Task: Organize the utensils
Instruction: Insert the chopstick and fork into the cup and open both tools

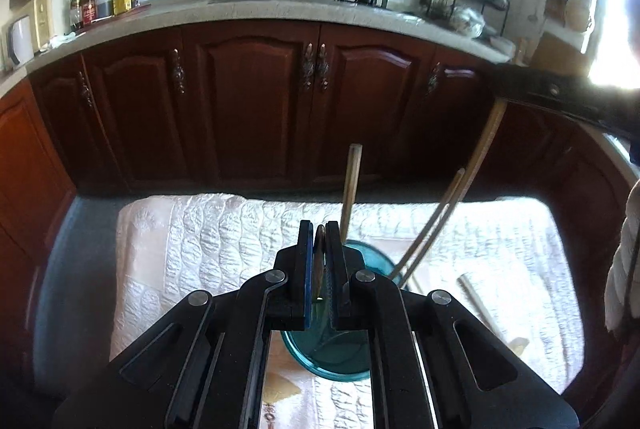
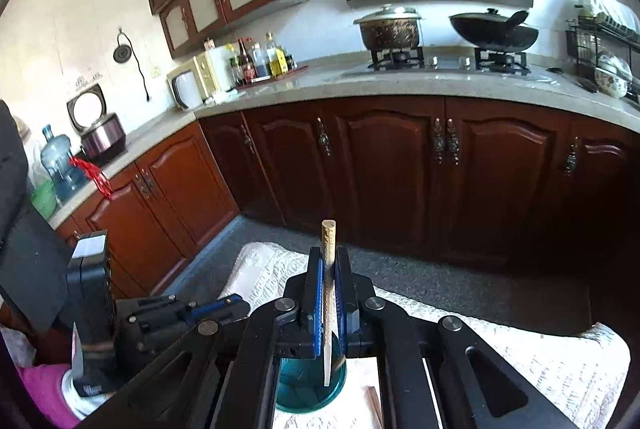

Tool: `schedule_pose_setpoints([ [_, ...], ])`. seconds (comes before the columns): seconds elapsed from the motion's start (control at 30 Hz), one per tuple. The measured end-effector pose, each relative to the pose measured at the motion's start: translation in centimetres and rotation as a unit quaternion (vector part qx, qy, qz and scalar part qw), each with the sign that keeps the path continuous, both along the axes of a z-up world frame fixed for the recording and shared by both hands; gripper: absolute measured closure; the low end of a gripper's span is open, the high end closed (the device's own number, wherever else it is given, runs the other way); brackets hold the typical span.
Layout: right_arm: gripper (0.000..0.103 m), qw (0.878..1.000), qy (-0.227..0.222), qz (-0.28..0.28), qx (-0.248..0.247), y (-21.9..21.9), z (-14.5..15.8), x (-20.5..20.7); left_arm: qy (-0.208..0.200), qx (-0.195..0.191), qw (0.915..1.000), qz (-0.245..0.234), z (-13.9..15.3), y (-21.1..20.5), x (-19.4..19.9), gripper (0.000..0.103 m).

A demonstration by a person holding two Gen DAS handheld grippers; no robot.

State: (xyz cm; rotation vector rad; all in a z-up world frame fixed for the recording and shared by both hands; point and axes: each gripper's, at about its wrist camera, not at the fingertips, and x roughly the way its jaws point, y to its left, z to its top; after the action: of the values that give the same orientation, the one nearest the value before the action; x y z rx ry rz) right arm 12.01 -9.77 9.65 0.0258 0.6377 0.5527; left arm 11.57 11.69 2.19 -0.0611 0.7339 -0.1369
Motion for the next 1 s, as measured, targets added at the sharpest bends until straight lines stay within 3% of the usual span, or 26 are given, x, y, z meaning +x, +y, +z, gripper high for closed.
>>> schedule_pose_setpoints([
  [0.13,0.098,1.000,0.013,0.004,-0.020,1.9,-2.4,1.5,0.020,-0.006,0.9998,0.003,-1.7,0.1,0.6,0.099],
  [0.37,0.098,0.997,0.074,0.017,-0.030,3.0,-8.0,3.4,0.047,-0.013,0.9988,0.005,-4.0,-0.1,1.1,0.099],
  [0.5,0.098,0.995,0.097,0.023,-0.031,3.4,-9.6,4.3,0.052,-0.013,0.9985,0.008,-4.5,-0.2,1.1,0.099],
  [0.63,0.094,0.994,0.101,0.020,-0.019,2.9,-9.7,4.6,0.057,-0.017,0.9982,0.007,-4.8,-0.2,1.1,0.099],
  [0.7,0.081,0.994,0.104,0.021,-0.010,2.4,-9.5,4.4,0.055,-0.019,0.9983,0.009,-4.8,-0.1,0.9,0.098],
  [0.73,0.079,0.994,0.103,0.022,-0.006,2.2,-9.4,4.2,0.056,-0.020,0.9982,0.011,-4.8,0.0,0.8,0.097],
  [1.0,0.076,0.994,0.103,0.019,0.016,0.6,-8.6,2.2,0.051,-0.023,0.9984,0.013,-4.2,0.0,-0.5,0.078],
])
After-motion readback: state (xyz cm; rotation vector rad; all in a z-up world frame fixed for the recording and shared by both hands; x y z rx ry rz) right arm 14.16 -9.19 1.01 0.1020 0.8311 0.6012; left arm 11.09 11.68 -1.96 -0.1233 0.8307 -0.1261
